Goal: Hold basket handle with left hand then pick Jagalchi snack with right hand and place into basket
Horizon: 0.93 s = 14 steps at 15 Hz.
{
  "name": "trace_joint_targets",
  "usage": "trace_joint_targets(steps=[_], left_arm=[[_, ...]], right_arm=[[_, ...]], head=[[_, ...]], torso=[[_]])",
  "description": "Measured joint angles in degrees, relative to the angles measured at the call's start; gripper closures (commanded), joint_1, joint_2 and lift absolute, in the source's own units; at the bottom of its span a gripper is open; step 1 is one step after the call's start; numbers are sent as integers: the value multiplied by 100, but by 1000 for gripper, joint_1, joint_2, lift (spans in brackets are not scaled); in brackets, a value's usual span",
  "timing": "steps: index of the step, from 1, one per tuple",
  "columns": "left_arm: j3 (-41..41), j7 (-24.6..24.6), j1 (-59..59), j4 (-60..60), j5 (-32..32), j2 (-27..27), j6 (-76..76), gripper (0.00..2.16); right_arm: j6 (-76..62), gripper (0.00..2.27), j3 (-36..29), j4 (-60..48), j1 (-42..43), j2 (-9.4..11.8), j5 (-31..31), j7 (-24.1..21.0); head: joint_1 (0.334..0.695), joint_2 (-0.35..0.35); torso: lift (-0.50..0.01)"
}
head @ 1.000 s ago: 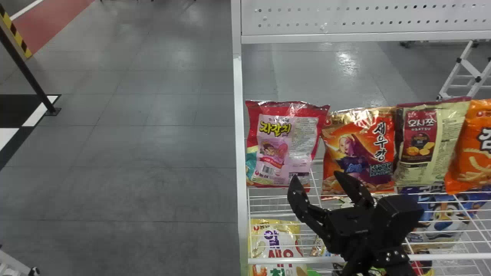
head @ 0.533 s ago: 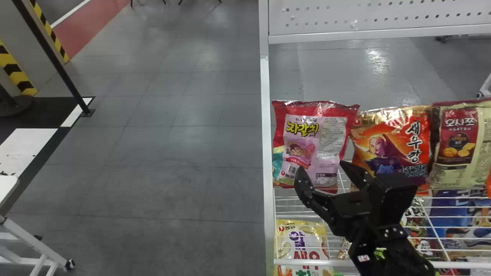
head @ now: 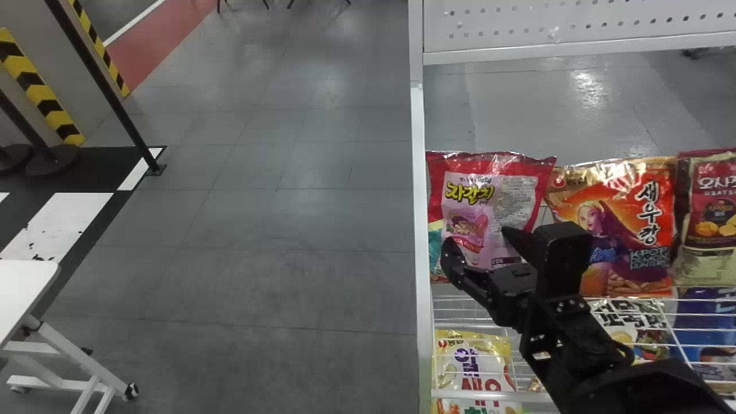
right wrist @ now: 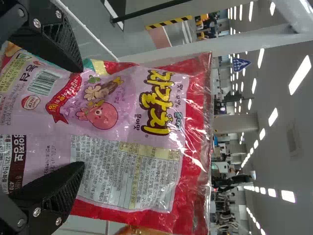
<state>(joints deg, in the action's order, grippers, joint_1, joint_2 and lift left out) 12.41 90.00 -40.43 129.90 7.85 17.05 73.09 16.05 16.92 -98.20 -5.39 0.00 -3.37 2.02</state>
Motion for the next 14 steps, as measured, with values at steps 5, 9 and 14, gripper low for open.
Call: trace_joint_targets(steps=[5, 9, 14], left_arm=[[15, 0, 0, -15, 5, 0, 0, 2148], [15, 0, 0, -12, 5, 0, 0, 2148], [15, 0, 19, -78, 45, 0, -17, 2148]], right_arm=[[17, 2216, 61, 13, 58, 0, -113, -89], [-10, 2243, 63, -220, -108, 0, -136, -71], [443, 2243, 12, -795, -449, 0, 21, -109]], head=[[695, 183], [695, 189], [695, 181]], torso=[[-8], [-8], [-8]])
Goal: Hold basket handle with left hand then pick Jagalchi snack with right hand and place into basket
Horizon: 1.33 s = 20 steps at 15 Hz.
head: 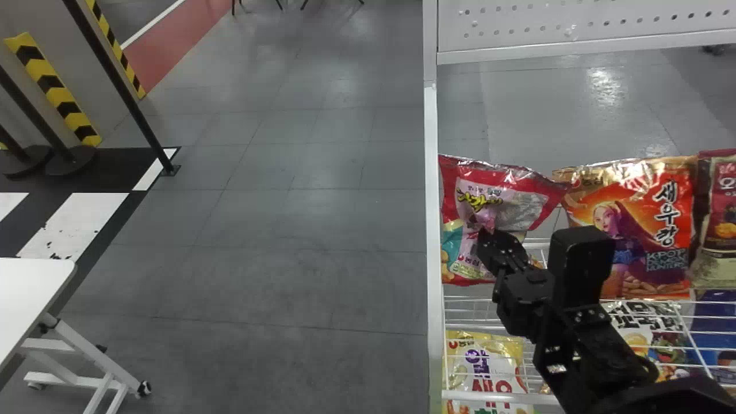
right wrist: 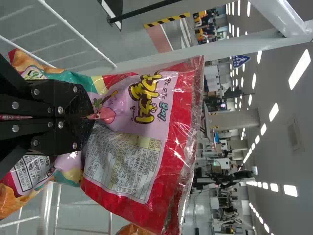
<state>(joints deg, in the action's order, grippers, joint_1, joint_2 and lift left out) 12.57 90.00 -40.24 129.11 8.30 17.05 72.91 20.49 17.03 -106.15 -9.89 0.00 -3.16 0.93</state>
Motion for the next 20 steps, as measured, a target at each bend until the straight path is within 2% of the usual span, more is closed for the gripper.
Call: trace_joint_targets(steps=[5, 12, 16, 17, 20], left_arm=[[-29, 0, 42, -39, 22, 0, 0, 2148], [-59, 0, 43, -58, 22, 0, 0, 2148], [-67, 0, 43, -59, 22, 1, -11, 2148], [-69, 0, 43, -68, 22, 5, -21, 2148], [-70, 0, 43, -80, 22, 16, -35, 2148]], right_arm=[[616, 2243, 153, -1115, -594, 0, 588, -113], [1716, 2243, 299, -2695, -1419, 0, 1272, -265], [1973, 2243, -21, -3391, -1974, 0, 1255, -226], [1941, 2243, -133, -3479, -2092, 0, 1221, -195], [1769, 2243, -638, -3687, -2471, 0, 922, 173]], head=[[695, 181], [695, 147], [695, 82], [695, 47], [695, 2]], torso=[[-8], [-8], [-8], [-8], [-8]])
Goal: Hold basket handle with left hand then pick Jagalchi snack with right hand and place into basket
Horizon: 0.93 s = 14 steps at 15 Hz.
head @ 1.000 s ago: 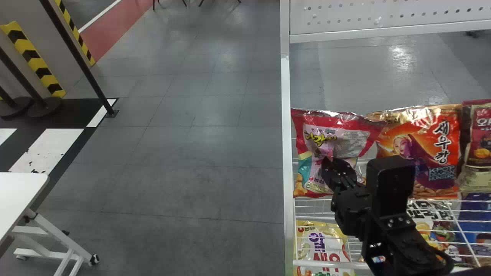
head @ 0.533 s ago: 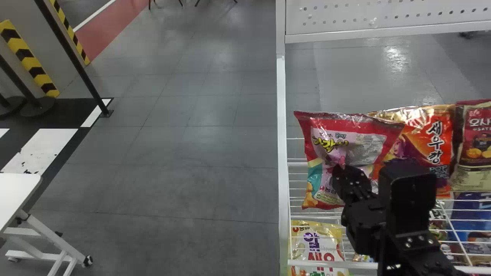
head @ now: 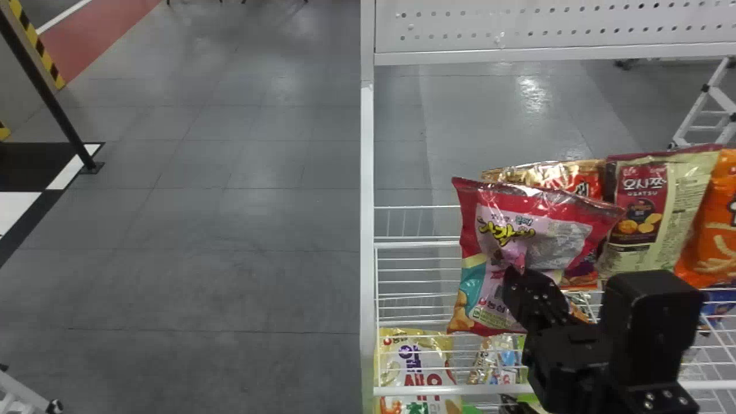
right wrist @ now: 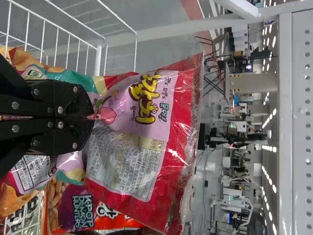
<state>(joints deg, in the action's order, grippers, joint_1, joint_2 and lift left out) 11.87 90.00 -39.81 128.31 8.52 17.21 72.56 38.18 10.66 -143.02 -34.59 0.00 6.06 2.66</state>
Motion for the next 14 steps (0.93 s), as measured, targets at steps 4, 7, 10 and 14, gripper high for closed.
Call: trace_joint_targets(steps=[4, 7, 10, 14], left_arm=[[0, 0, 0, -8, 0, 2, 0, 2148], [6, 0, 10, -14, 0, 2, 0, 2148], [7, 0, 38, -42, 0, -15, 0, 2148], [-34, 0, 85, -113, 0, -42, -8, 2148]], right_arm=[[162, 2243, -668, -335, -538, 0, -490, 480], [1139, 2243, -1509, -804, -916, 0, -1383, 998], [2420, 2243, -2321, -1252, -1087, 0, -2097, 1425], [3821, 2243, -2994, -1457, -1102, 0, -2869, 1990]], head=[[695, -69], [695, -137], [695, -188], [695, -204]], torso=[[-8], [-8], [-8], [-8]])
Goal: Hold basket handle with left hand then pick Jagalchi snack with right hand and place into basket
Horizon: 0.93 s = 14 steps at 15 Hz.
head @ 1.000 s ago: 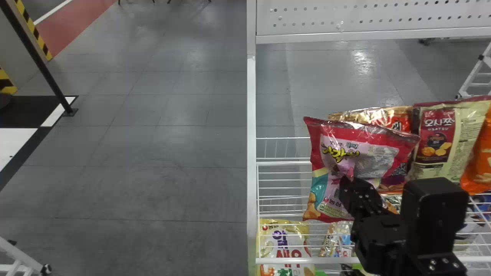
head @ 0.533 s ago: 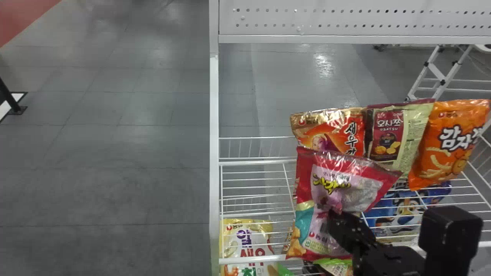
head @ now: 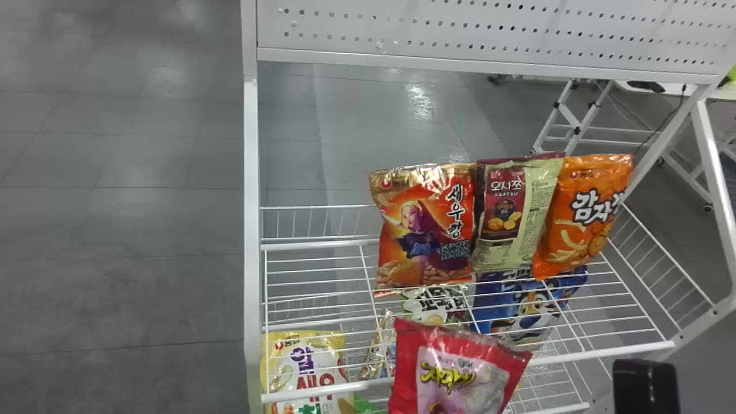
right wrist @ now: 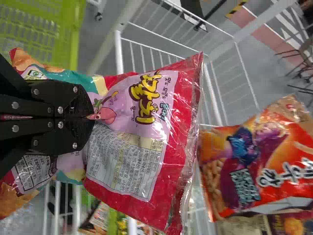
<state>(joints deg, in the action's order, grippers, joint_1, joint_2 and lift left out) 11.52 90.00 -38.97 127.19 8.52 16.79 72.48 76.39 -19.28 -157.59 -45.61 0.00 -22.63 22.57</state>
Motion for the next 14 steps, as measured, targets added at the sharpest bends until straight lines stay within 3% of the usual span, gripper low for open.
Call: trace_joint_targets(steps=[5, 7, 8, 9, 10, 13, 14], left_arm=[[-44, 0, 36, -30, 0, -6, -27, 2148], [-50, 0, 44, -30, 0, -6, -19, 2148], [-52, 0, 48, -30, 0, -5, -14, 2148], [-53, 0, 53, -29, 0, -3, -11, 2148], [-53, 0, 54, -28, 0, -1, -10, 2148], [-51, 0, 56, -28, 0, 0, 7, 2148], [-48, 0, 56, -28, 5, 4, 16, 2148]], right_arm=[[623, 2243, 235, 109, 1, 0, -303, 195], [677, 2243, 506, 258, 15, 0, -430, 200], [669, 2243, 647, 344, 36, 0, -458, 203], [621, 2243, 823, 474, 78, 0, -465, 236], [544, 2243, 981, 616, 127, 0, -461, 265], [296, 2240, 1594, 1165, 307, 0, -343, 236], [224, 2223, 1804, 1367, 371, 0, -273, 224]], head=[[695, -78], [695, 9], [695, 101], [695, 101], [695, 201], [695, 337], [695, 350]], torso=[[-8], [-8], [-8], [-8], [-8], [-8], [-8]])
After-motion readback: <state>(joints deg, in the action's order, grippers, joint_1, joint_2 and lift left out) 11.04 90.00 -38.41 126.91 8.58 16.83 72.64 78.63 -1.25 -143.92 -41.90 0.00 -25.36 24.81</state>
